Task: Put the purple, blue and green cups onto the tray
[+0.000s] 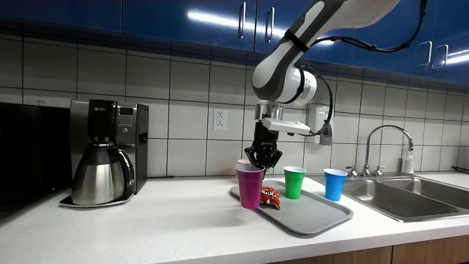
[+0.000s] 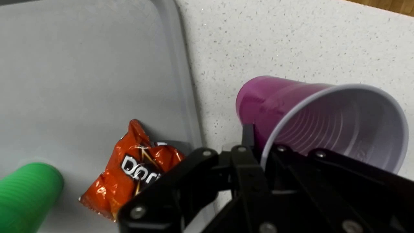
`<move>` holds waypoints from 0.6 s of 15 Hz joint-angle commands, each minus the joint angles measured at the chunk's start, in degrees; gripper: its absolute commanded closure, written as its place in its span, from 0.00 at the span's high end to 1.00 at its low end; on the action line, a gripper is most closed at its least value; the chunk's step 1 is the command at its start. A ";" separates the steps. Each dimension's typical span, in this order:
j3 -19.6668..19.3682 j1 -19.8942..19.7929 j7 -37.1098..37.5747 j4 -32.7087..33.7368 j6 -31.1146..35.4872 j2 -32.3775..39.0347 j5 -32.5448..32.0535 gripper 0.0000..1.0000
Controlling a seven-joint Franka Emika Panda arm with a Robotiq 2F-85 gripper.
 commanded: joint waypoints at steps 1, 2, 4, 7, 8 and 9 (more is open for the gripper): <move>-0.99 -1.67 -4.48 -1.57 -3.82 -5.54 0.26 0.01; -1.49 -2.01 -5.14 -1.98 -4.09 -6.49 -0.25 0.01; -2.46 -2.62 -6.42 -2.70 -4.37 -7.73 -0.95 0.01; -3.81 -3.47 -7.65 -4.31 -3.91 -8.40 -1.62 0.01; -4.18 -3.75 -8.40 -5.00 -3.61 -8.51 -1.58 0.01; -4.52 -3.97 -9.01 -5.56 -3.49 -8.49 -1.67 0.01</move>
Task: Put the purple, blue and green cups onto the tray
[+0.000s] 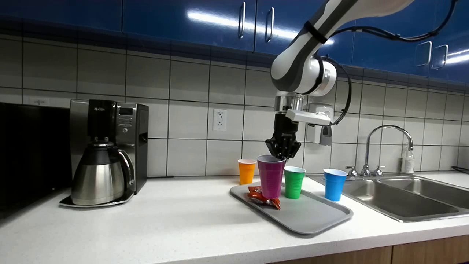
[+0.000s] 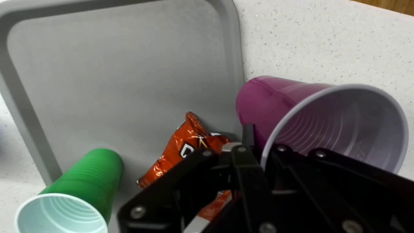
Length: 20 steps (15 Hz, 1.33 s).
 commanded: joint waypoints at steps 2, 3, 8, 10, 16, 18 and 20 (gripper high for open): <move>-1.10 -1.83 -3.13 -3.50 -0.32 -1.88 -1.75 0.01; -1.40 -2.10 -3.33 -3.92 -0.06 -1.76 -2.29 0.01; -2.41 -3.20 -2.95 -5.28 0.91 -1.09 -5.50 0.01; -2.62 -3.41 -2.00 -5.61 1.47 -0.42 -6.90 0.01; -2.52 -3.40 -1.77 -5.64 2.73 2.40 -7.86 0.01; -2.87 -3.74 -2.78 -5.92 3.24 2.69 -7.55 0.01; -3.01 -3.86 -3.23 -5.69 3.35 3.34 -7.24 0.01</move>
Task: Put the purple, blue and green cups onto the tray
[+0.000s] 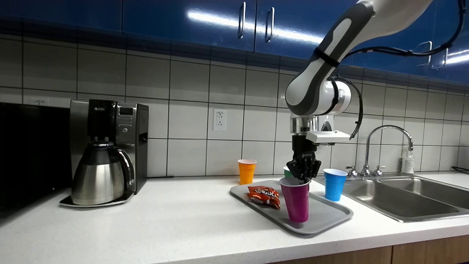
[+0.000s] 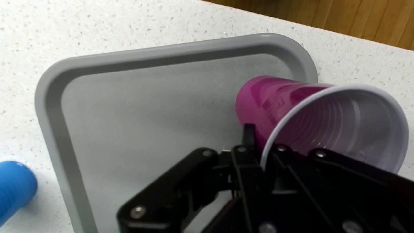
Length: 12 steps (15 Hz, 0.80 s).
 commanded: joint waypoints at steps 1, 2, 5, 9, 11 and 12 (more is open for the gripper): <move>-0.32 -1.42 -1.69 -0.68 1.41 0.11 -0.55 0.01; -0.50 -1.59 -1.92 -0.77 1.51 0.15 -0.47 0.01; -0.73 -1.80 -2.32 -0.45 1.90 0.63 -0.35 0.01; -0.76 -1.91 -3.22 -0.42 3.03 1.11 0.38 0.01; -0.67 -1.86 -3.46 -0.42 3.53 1.29 0.58 0.01; -0.64 -1.84 -3.68 -0.47 3.76 1.30 0.66 0.01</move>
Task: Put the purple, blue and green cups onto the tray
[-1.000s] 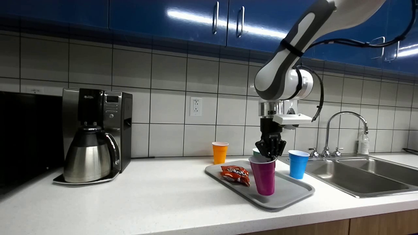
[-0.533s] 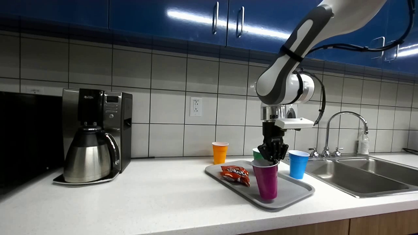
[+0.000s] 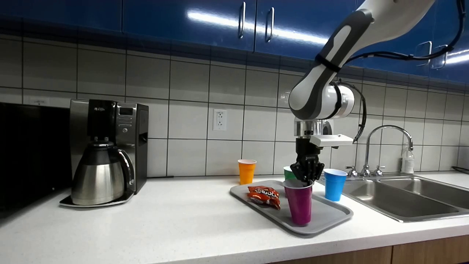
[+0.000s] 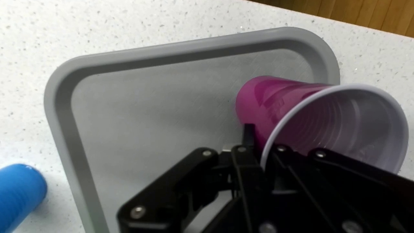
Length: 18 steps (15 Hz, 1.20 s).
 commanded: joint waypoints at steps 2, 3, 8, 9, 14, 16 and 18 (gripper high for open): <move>0.61 -0.71 -2.55 -0.13 1.55 0.15 0.75 0.01; 0.65 -0.68 -2.71 -0.06 1.70 0.28 0.93 0.01; 1.23 -0.32 -2.25 0.43 3.03 1.40 1.25 0.01; 1.42 -0.27 -2.24 0.54 3.17 1.65 1.32 0.01; 1.99 0.11 -1.04 1.18 3.06 2.51 0.77 0.31; 2.20 0.20 -0.88 1.43 2.68 2.60 0.71 0.44; 2.29 0.17 -0.83 1.77 1.82 1.84 1.16 0.59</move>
